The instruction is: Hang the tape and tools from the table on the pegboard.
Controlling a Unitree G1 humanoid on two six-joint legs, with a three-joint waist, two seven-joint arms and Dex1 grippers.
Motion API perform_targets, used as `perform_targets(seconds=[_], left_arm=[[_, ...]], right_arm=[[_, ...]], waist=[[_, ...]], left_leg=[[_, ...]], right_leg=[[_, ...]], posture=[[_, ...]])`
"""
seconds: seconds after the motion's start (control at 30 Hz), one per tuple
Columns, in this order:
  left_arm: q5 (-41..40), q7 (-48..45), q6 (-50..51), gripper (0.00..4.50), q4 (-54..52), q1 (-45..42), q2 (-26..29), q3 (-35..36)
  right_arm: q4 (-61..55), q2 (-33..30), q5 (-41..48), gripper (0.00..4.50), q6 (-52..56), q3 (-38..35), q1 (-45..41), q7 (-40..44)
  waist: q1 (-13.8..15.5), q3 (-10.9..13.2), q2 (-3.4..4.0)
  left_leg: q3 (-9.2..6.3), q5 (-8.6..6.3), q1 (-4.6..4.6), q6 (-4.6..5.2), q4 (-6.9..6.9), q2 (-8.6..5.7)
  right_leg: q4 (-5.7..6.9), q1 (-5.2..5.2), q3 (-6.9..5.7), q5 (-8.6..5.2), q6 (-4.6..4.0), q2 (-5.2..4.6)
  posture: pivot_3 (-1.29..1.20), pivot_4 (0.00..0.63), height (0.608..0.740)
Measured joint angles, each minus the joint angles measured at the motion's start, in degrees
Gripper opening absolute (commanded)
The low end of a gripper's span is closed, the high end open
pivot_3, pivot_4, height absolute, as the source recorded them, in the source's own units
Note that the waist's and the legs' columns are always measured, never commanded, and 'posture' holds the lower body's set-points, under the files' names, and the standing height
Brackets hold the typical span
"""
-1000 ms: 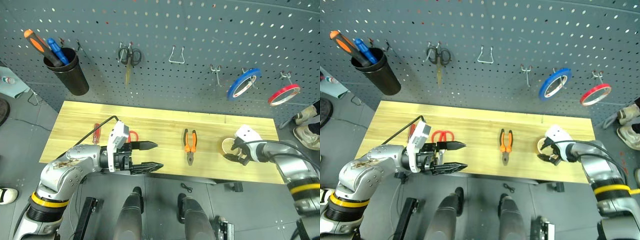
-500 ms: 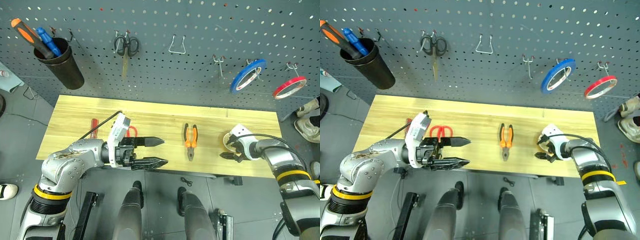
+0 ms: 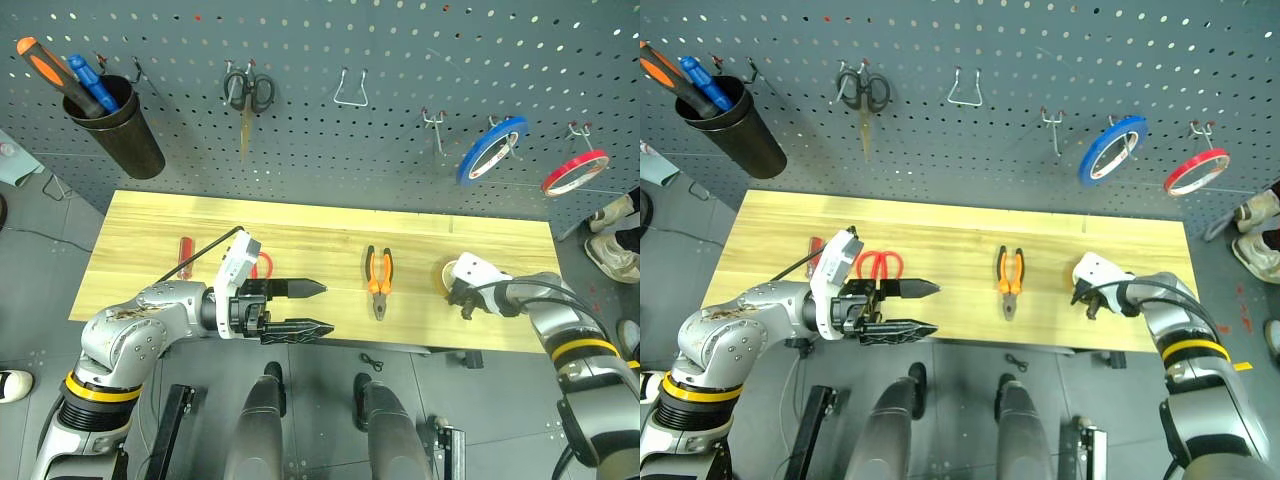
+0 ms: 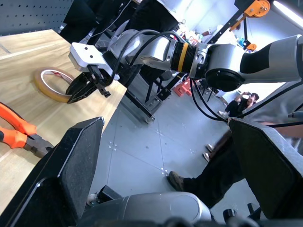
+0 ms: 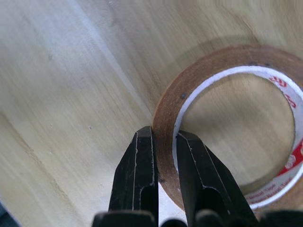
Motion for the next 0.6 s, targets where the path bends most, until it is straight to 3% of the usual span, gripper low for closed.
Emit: perform_targets(seconds=[0.2, 0.37, 0.47, 0.6], left_arm=[[-5.1, 7.9, 1.6, 4.50, 0.2, 0.3, -6.1, 4.5], [-11.6, 17.6, 1.8, 4.50, 0.1, 1.0, -12.9, 9.4], [-14.7, 23.7, 0.4, 4.50, 0.1, 0.3, -17.4, 11.5], [-15.1, 27.8, -2.1, 4.50, 0.4, -3.0, -21.2, 11.9]], right_arm=[[-33.2, -1.1, 0.4, 0.24, 5.6, -7.0, 19.9, -7.3], [-57.1, 3.6, -3.9, 0.24, 7.4, -13.8, 30.6, -19.7], [-61.7, 4.0, -9.3, 0.24, 2.1, -14.4, 28.7, -27.6], [-57.5, 4.2, -12.6, 0.24, -2.7, -13.6, 19.1, -32.6]], waist=[[1.0, -0.7, 0.46], [1.1, -3.9, 0.24], [1.3, -5.7, 0.07], [1.4, -7.3, -0.17]], left_leg=[[-0.06, 0.14, -0.15, -0.27, -0.07, -0.18], [-0.08, 0.17, -0.19, -0.45, -0.02, -0.20], [-0.08, 0.16, -0.06, -0.63, 0.01, -0.20], [-0.08, 0.25, -0.01, -0.76, -0.04, -0.18]], right_leg=[[0.02, -0.09, -0.05, 0.13, -0.03, -0.17], [-0.14, -0.04, -0.09, 0.10, 0.23, -0.18], [-0.38, 0.12, -0.10, 0.46, 0.26, -0.14], [-1.08, 0.39, -0.12, 1.09, -0.13, -0.07]], posture=[[0.10, 0.253, 0.740], [0.11, 0.184, 0.740], [0.11, 0.167, 0.740], [0.12, 0.148, 0.740]])
